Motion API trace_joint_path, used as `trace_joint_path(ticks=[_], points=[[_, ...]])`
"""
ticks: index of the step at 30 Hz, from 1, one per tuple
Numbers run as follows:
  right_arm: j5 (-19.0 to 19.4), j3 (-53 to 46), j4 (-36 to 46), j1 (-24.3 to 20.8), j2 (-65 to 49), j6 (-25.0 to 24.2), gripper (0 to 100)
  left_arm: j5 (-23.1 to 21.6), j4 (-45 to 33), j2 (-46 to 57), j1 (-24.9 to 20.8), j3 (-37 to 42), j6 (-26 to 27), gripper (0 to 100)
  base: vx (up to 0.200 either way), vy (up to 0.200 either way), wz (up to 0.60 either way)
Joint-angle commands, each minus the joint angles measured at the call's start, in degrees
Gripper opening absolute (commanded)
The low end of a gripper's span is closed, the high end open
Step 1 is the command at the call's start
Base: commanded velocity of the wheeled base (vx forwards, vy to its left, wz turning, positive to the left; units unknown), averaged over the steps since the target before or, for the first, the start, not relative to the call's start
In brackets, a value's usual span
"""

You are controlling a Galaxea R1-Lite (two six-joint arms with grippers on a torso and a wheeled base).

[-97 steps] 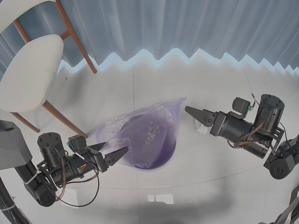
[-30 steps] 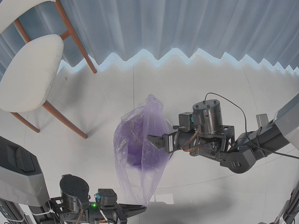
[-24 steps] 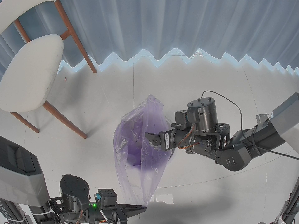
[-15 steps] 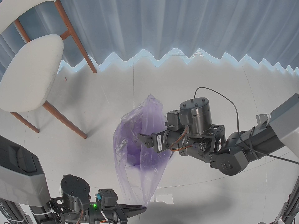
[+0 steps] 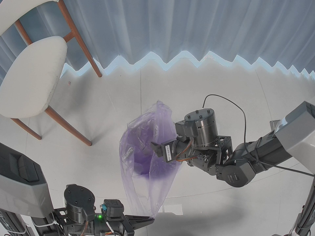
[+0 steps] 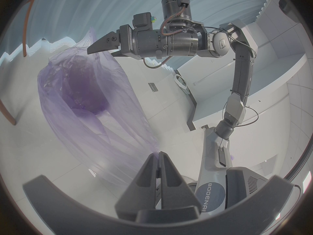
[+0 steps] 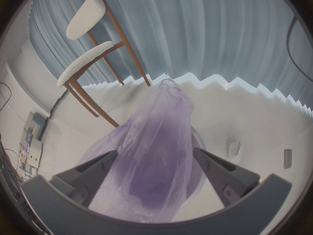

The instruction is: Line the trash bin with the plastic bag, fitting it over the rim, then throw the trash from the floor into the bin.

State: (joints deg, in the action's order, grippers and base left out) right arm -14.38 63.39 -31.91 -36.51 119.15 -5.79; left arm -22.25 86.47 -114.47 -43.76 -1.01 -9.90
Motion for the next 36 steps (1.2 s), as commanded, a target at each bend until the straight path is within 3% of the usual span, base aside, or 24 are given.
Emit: trace_joint_path(ticks=[1, 4, 5, 6, 14, 20, 26, 33, 36], points=[[0.06, -0.37, -0.17, 0.48, -0.5, -0.36, 0, 0.1, 0.02, -0.14, 0.08, 1.01, -0.03, 0, 0.0, 0.0, 0.0], [0.06, -0.46, -0.17, 0.48, -0.59, -0.36, 0, 0.1, 0.02, -0.14, 0.08, 1.01, -0.03, 0, 0.0, 0.0, 0.0], [0.15, -3.54, -0.69, 0.56, -2.17, -2.65, 0, 3.18, 0.02, -0.23, 0.7, 1.01, -0.03, 0, 0.0, 0.0, 0.0], [0.15, -3.54, -0.69, 0.56, -2.17, -2.65, 0, 3.18, 0.02, -0.23, 0.7, 1.01, -0.03, 0, 0.0, 0.0, 0.0], [0.5, -7.67, -9.66, 6.72, -1.47, -5.55, 0, 4.76, 0.02, -0.23, 1.75, 1.01, -0.12, 0, 0.0, 0.0, 0.0], [4.54, -9.51, -13.09, 11.64, -2.78, -10.12, 0, 4.76, 0.02, -0.4, 1.75, 1.01, -0.03, 0, 0.0, 0.0, 0.0], [9.46, -14.52, -21.26, 14.36, -3.75, -19.17, 0, 4.32, 0.02, -0.4, 0.61, -1.45, -0.38, 0, 0.0, 0.0, 0.0], [15.26, -18.83, -25.04, 17.26, -4.1, -20.49, 0, 4.05, -0.07, -3.13, -2.47, -6.28, -0.21, 0, 0.0, 0.0, 0.0], [15.44, -18.65, -24.42, 16.65, -5.68, -19.96, 0, 4.41, 0.02, -4.62, -4.4, -5.93, 0.76, 0, 0.0, 0.0, 0.0]])
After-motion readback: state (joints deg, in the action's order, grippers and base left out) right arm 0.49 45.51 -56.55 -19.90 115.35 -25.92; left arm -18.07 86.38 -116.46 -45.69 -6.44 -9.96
